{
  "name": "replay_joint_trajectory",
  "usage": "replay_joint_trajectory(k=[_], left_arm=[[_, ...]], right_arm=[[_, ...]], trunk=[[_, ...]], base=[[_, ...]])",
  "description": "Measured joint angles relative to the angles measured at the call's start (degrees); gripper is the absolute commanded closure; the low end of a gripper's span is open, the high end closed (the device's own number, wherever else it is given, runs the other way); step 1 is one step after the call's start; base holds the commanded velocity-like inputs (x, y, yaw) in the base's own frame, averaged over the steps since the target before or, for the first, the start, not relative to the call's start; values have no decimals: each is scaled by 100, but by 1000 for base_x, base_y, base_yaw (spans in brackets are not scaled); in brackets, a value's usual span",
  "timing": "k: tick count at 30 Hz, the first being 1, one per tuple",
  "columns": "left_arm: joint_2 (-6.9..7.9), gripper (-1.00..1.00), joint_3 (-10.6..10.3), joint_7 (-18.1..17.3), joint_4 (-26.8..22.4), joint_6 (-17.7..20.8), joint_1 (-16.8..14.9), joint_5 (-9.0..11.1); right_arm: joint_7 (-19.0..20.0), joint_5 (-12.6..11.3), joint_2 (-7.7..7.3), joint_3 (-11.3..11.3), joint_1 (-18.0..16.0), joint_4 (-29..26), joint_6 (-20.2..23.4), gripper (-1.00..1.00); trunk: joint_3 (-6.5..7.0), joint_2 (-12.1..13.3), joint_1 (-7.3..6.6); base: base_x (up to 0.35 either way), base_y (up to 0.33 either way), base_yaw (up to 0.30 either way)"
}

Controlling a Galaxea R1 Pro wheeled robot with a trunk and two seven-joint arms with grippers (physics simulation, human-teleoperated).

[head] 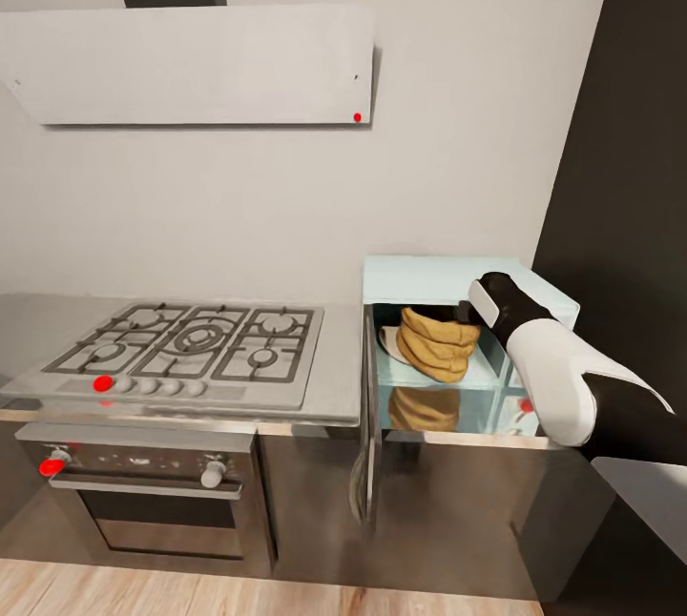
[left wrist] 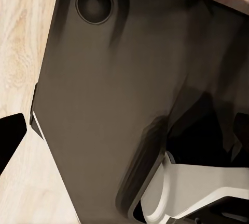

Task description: In the kitchen, take the popcorn bag from the countertop, put it into the microwave, and heat it until the popcorn is cooked so the cooked popcorn ends up inside the bag.

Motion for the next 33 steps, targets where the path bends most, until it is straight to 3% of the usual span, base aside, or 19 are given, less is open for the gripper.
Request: replay_joint_trajectory(k=[9, 20, 23, 29, 33], left_arm=[[0, -100, -6, 0, 0, 0, 0, -3], [-9, -100, -17, 8, 0, 0, 0, -29], [-9, -100, -23, 8, 0, 0, 0, -43], [-9, -100, -28, 8, 0, 0, 0, -52], [-9, -100, -31, 8, 0, 0, 0, -54]], right_arm=[[-4, 11, -1, 0, 0, -8, 11, -100], [1, 3, -8, 6, 0, -121, 6, -100], [107, -3, 25, 6, 0, -582, 0, -100], [785, -5, 1, -11, 0, -1448, 30, -100], [837, 30, 25, 12, -8, -1461, 142, -100]], trunk=[[0, 0, 0], [0, 0, 4], [1, 0, 3], [1, 0, 4], [0, 1, 4]], base=[[-6, 0, 0], [-315, 0, 0], [-345, 0, 0], [-345, 0, 0], [-345, 0, 0]])
